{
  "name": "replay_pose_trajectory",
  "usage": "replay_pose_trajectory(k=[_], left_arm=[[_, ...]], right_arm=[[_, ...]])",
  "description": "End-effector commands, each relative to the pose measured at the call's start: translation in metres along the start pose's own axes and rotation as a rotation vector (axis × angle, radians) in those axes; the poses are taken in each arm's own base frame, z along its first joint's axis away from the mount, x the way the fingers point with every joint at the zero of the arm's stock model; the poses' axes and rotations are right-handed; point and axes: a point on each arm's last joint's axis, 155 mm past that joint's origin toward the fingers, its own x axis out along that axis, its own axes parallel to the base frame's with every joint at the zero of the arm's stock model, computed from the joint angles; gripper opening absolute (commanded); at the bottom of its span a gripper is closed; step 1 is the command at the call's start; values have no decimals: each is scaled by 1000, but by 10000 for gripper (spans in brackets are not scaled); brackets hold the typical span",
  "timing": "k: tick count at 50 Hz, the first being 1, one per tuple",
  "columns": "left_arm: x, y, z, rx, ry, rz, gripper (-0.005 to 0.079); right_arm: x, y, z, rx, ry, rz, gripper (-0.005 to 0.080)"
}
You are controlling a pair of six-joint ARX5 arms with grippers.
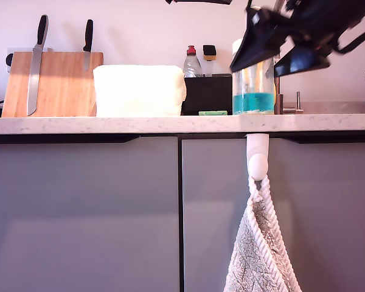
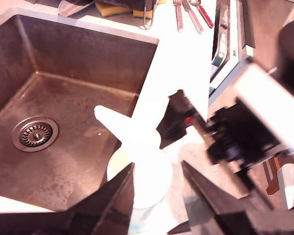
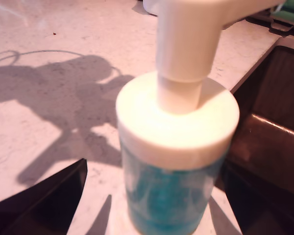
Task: Press the soap dispenser from the top, so some soap is dispensed
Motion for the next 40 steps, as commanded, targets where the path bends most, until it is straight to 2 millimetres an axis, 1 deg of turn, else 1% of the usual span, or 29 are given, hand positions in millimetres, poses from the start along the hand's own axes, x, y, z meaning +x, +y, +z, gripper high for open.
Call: replay_pose_trajectory(k=[1,11,22,29,32,35,40], left_arm=[[5,1,-4,-4,9,-6,258],[5,2,-4,-5,11,0,258],[5,2,-5,-6,12,1,258],[6,1,-6,-45,16,-2,253],[5,0,-9,-55,30,-6,253],[5,-2,-15,-73,51,-12,243],[1,-1,-29,-120,98,-16,179]], right_arm=[[-5,3,1,13,3,5,789],[-21,7,-3,32,34,8,789],[-42,12,2,29,28,8,789],[-53,14,4,27,27,8,789],[-58,16,1,31,40,10,788],[-62,18,-6,39,70,15,788],[-68,23,-21,54,130,25,788]])
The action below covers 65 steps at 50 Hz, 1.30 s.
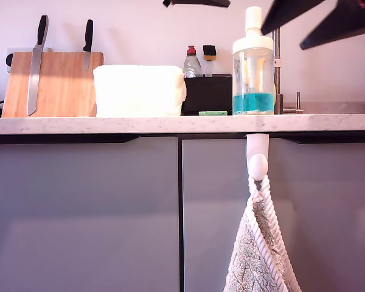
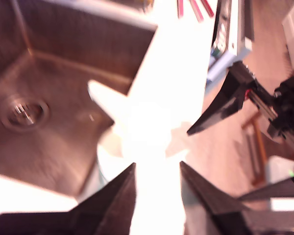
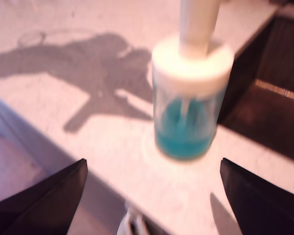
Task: Press the soap dispenser from the top, so some soap is dispensed
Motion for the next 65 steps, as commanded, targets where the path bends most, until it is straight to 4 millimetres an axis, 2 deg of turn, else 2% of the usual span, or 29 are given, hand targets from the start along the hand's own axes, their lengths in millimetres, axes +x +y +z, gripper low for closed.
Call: replay_pose_trajectory(k=[1,8,13,20,30,39,43,45,49,51,53,56,65], left_arm=[[0,7,-12,-44,35,0,160],[-11,16,-30,-109,84,8,63],[-19,19,-33,-122,85,4,-27],[-35,19,-26,-108,54,21,-23],[-67,20,-14,-84,18,119,-23],[-102,32,-10,-98,1,273,-23],[-116,37,-10,-109,-6,333,-23],[-122,40,-10,-116,-9,363,-23],[-135,46,-10,-119,-13,419,-23],[-140,49,-11,-122,-15,444,-23],[-145,51,-11,-122,-17,464,-23],[-153,53,-10,-122,-23,496,-23],[-175,57,-9,-138,-47,573,-23]], right_arm=[[-2,3,-8,6,30,9,788],[-7,7,-20,18,78,17,788],[-10,8,-25,22,94,19,788],[-14,10,-29,26,108,21,788],[-19,6,-31,24,113,-4,788],[-24,-11,-47,18,182,-106,773],[-26,-18,-50,25,196,-145,673],[-26,-19,-50,26,197,-151,561],[-26,-18,-50,25,195,-144,259],[-26,-17,-49,16,194,-140,135],[-25,-17,-48,16,190,-139,46],[-25,-17,-48,18,188,-141,-17],[-28,-32,-47,86,181,-226,-13]])
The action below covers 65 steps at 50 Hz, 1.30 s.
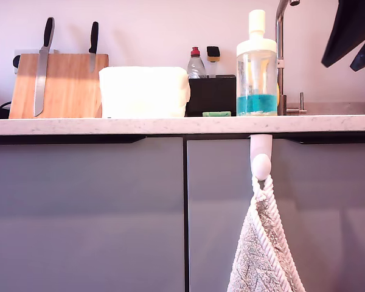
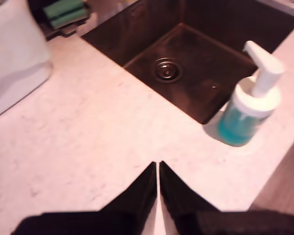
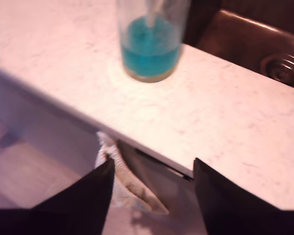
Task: Press the soap dispenser from the top, so some soap is dispensed
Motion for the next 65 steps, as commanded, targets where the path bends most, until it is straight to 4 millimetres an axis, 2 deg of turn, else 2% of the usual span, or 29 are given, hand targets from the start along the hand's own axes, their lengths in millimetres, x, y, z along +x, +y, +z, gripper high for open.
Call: replay_pose_trajectory(k=[1,6,9,14,18,20,24,39,45,54,58,65], left_arm=[[-16,4,5,-6,-38,31,-24],[-23,10,7,-18,-61,61,-23],[-21,16,3,-31,-63,71,-23],[-7,26,-14,-47,-53,80,-23],[-5,34,-25,-51,-85,106,-23],[-2,37,-36,-67,-93,115,-23],[-8,38,-49,-80,-142,141,-23],[-31,37,-121,-160,-242,270,-23],[-36,38,-142,-186,-287,308,-23],[-41,39,-157,-176,-346,342,-23],[-43,42,-165,-182,-354,357,-23],[-42,43,-176,-189,-361,352,-23]], right_arm=[[-1,-5,2,21,-12,-31,-13],[-1,-7,1,28,-5,-39,-13],[-1,-8,0,27,-2,-43,-13],[-1,-9,0,27,-1,-53,-13],[-2,-11,0,28,0,-61,-13],[-2,-13,-1,28,0,-71,-13],[-2,-15,3,30,-13,-83,-12],[-5,-27,33,170,-144,-125,-13],[-9,-42,43,177,-190,-192,-13],[-19,-73,47,165,-257,-316,-13],[-27,-85,45,184,-309,-345,-13],[-37,-94,35,179,-343,-360,-13]])
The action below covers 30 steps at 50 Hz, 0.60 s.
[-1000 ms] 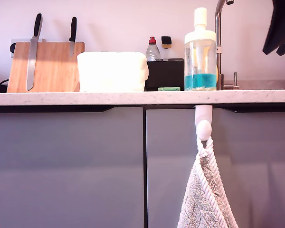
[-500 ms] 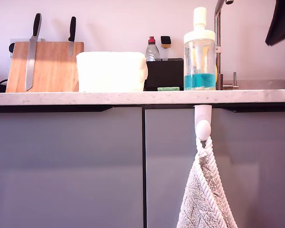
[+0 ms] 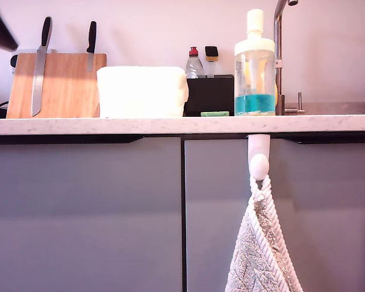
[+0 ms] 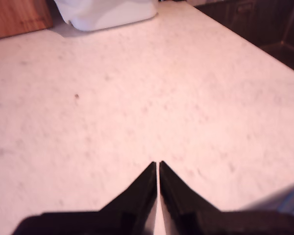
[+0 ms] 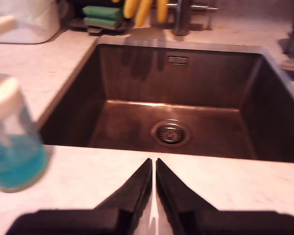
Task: Press the soap dispenser from the top, so some soap is dispensed
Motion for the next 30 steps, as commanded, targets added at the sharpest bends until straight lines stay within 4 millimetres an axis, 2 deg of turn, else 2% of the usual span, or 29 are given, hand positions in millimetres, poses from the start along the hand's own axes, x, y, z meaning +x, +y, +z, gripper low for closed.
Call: replay_pose_trajectory(k=[1,11,25,30], left_arm=[[-11,0,15,9,-77,-1,-23],[-18,7,-5,-8,-116,27,-23],[-34,11,-40,-52,-165,62,-23],[-43,15,-45,-80,-201,88,-23]], right_arm=[[0,-2,-8,-2,-3,3,-13],[-14,-10,-11,-5,-53,-10,-13],[-26,-14,-41,-19,-81,-31,-13],[-35,-14,-38,17,-161,-33,-12]])
